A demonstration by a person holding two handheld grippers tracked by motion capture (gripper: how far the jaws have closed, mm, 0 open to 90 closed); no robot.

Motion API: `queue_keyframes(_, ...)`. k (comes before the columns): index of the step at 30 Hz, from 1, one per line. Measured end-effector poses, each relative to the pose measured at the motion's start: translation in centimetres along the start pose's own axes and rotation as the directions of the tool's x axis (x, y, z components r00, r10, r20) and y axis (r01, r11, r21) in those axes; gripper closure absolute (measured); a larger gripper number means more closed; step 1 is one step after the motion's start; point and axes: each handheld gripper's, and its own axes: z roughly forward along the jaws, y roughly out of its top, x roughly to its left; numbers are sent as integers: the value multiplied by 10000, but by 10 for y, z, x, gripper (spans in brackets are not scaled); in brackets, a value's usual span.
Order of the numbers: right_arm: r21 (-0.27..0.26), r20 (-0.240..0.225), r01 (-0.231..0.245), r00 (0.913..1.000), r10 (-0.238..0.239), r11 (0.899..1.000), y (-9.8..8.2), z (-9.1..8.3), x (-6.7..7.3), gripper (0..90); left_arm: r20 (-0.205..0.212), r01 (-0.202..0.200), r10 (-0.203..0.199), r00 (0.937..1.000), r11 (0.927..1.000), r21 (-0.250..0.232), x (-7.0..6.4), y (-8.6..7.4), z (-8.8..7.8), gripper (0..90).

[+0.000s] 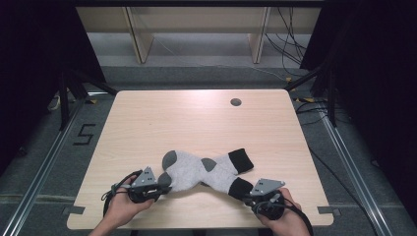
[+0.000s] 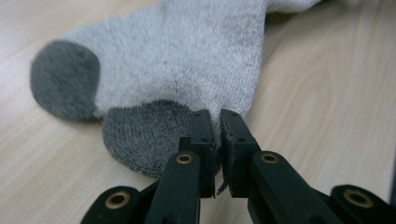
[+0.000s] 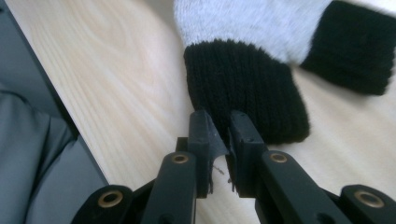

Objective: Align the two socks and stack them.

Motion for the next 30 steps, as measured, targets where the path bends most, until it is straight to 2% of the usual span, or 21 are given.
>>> queue_keyframes(5,-358,122,-162,9998,166,9992,5,-13,-3,811,-1,177,-177,9998,9990,-414,2,12,-14,841)
queue_keyframes(6,-468,132,-163,9998,170,9988,7,-17,-4,811,19,149,-148,9999,9984,-554,4,15,-17,841)
queue_keyframes(7,-769,156,-117,9998,130,9970,11,-24,-7,810,-4,291,-292,9996,9965,-780,6,22,-24,841)
queue_keyframes(8,-750,111,-419,9990,428,9963,12,-28,-6,810,-4,291,-292,9996,9965,-780,6,22,-24,840)
queue_keyframes(9,-750,111,-419,9990,428,9963,12,-28,-6,810,-15,296,-298,9996,9967,-751,7,25,-28,840)
queue_keyframes(10,-1068,88,-181,9998,191,9941,16,-34,-10,809,26,336,-335,9994,9953,-907,9,30,-32,840)
queue_keyframes(12,-1195,42,-169,9998,176,9927,19,-39,-11,810,28,317,-315,9995,9954,-899,9,35,-37,842)
queue_keyframes(17,-1304,-50,-127,9999,122,9914,21,-47,-11,810,-1,175,-176,9998,9943,-1050,6,40,-45,842)
queue_keyframes(18,-1363,-268,-342,9992,308,9901,21,-51,-9,811,91,190,-181,9998,9926,-1197,6,40,-48,842)
queue_keyframes(21,-1404,-476,-388,9983,324,9893,21,-53,-11,810,97,173,-162,9998,9924,-1216,6,39,-50,843)
queue_keyframes(23,-1378,-458,-379,9984,318,9897,20,-53,-11,810,96,169,-159,9998,9939,-1090,5,39,-51,843)
queue_keyframes(24,-1258,-524,-481,9977,418,9909,19,-53,-10,810,191,238,-217,9996,9926,-1191,3,38,-49,843)
queue_keyframes(27,-1233,-650,-377,9974,298,9917,18,-52,-10,811,239,155,-130,9996,9943,-1058,1,35,-49,843)
queue_keyframes(28,-1162,-700,-524,9966,444,9918,17,-53,-8,810,236,179,-157,9996,9952,-961,0,34,-49,843)
queue_keyframes(30,-1101,-917,-328,9955,227,9934,15,-55,-8,810,500,295,-245,9984,9945,-1003,-2,31,-50,843)
